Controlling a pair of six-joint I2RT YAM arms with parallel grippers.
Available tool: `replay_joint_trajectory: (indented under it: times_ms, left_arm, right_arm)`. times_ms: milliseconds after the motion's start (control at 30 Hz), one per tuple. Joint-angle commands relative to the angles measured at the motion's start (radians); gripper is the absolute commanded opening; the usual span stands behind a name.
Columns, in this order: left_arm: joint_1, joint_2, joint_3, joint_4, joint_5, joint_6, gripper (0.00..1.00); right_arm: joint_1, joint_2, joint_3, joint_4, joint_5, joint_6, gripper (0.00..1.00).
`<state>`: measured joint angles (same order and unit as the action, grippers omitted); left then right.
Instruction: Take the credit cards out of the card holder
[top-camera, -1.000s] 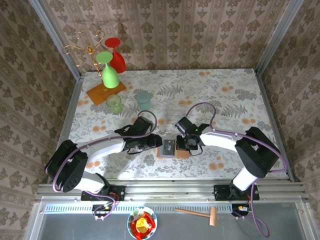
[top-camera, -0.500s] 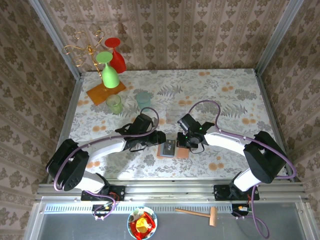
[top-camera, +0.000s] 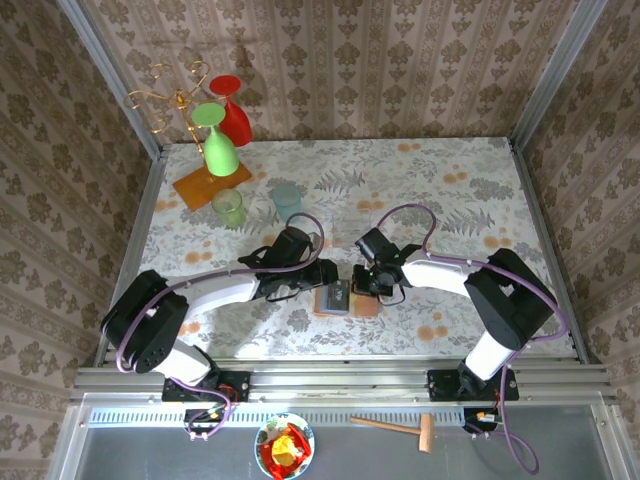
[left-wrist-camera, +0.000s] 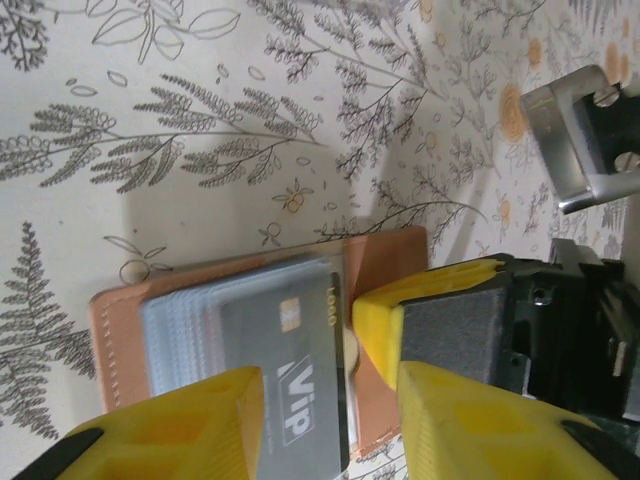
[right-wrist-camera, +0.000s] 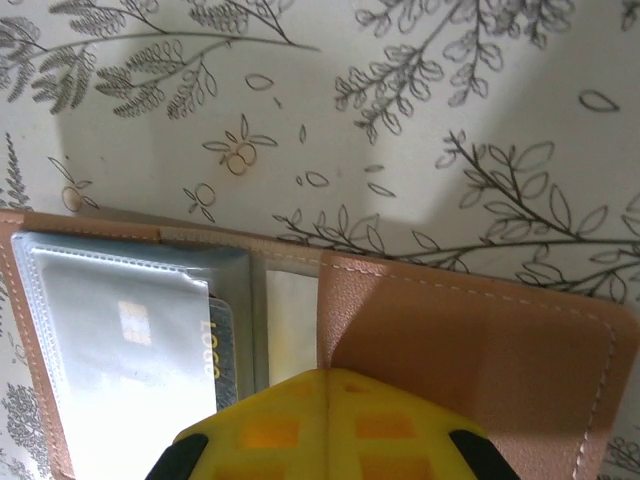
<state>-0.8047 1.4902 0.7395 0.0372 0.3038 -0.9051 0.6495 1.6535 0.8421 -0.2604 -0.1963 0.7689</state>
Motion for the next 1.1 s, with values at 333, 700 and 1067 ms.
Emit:
replay_joint_trajectory:
  times_ms: [333, 700, 1067]
  left_arm:
    - [-0.026, 0.010, -0.017, 0.029, -0.032, -0.053, 0.40]
    - [-0.041, 0.043, -0.055, 0.126, 0.027, -0.122, 0.38]
    - [-0.050, 0.095, -0.039, 0.084, 0.091, -0.116, 0.37]
  right_arm:
    - [-0.002, 0.010, 0.017, -0.017, -0.013, -0.057, 0.03]
    - [-0.002, -0.103, 0.028, -0.088, -0.060, 0.032, 0.12]
    - [-0.016, -0.127, -0.056, 0.072, -0.183, 0.129, 0.20]
